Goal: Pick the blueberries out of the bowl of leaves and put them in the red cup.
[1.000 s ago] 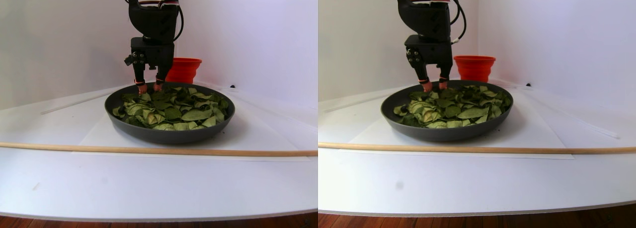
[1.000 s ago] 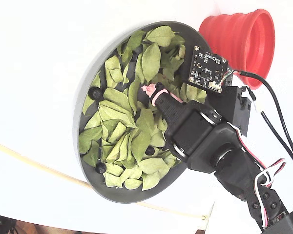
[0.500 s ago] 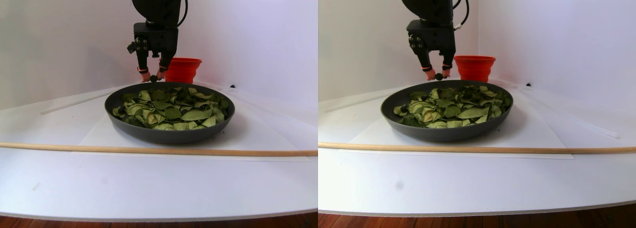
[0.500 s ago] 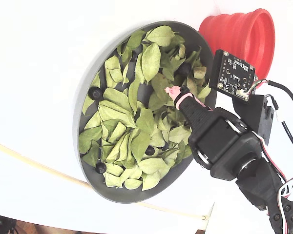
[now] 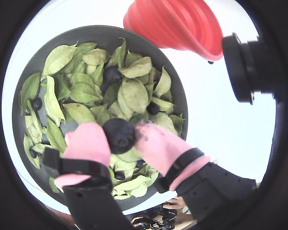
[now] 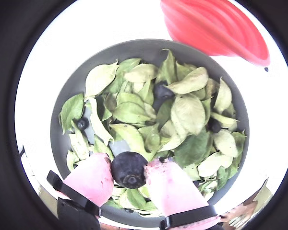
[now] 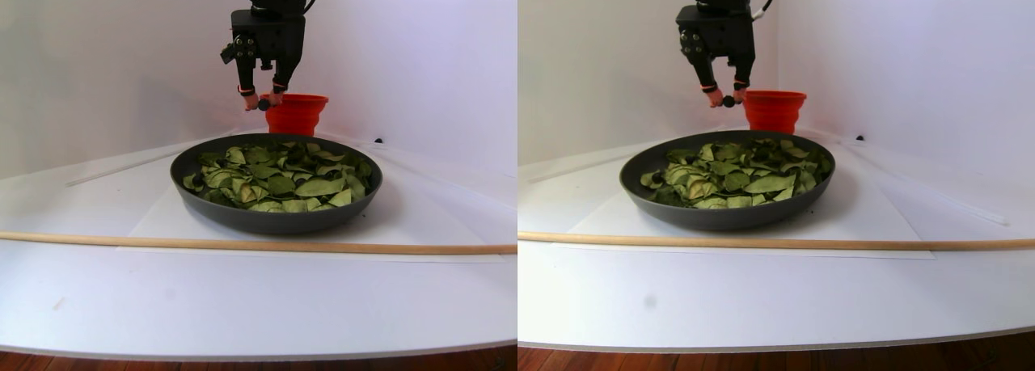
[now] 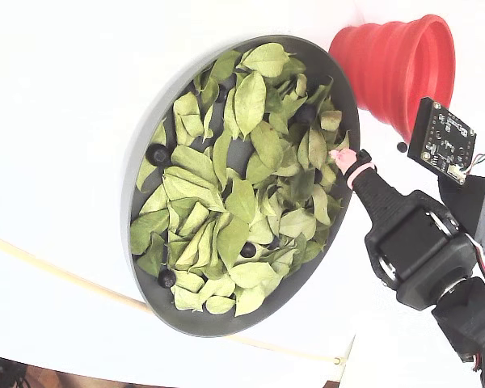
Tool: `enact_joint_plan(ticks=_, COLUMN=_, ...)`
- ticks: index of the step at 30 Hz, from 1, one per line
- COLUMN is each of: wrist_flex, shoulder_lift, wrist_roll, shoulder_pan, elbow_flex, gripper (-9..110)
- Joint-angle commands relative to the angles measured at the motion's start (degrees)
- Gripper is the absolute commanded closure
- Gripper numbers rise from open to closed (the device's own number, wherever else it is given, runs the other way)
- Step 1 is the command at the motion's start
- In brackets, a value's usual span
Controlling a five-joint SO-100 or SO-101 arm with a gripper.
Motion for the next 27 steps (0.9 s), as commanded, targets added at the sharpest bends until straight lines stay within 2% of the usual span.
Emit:
enact_joint_plan(ticks=1, wrist_flex=0.00, shoulder_lift=8.09, wrist_roll=0.53, shoulder_pan=0.88, elbow_flex=-1.14, gripper=90)
enact_joint_plan(ticks=27, wrist_flex=-2.02, shoulder_lift=6.06, wrist_roll=2.29, shoulder_pan=5.98, elbow_flex=-9.49, gripper=89)
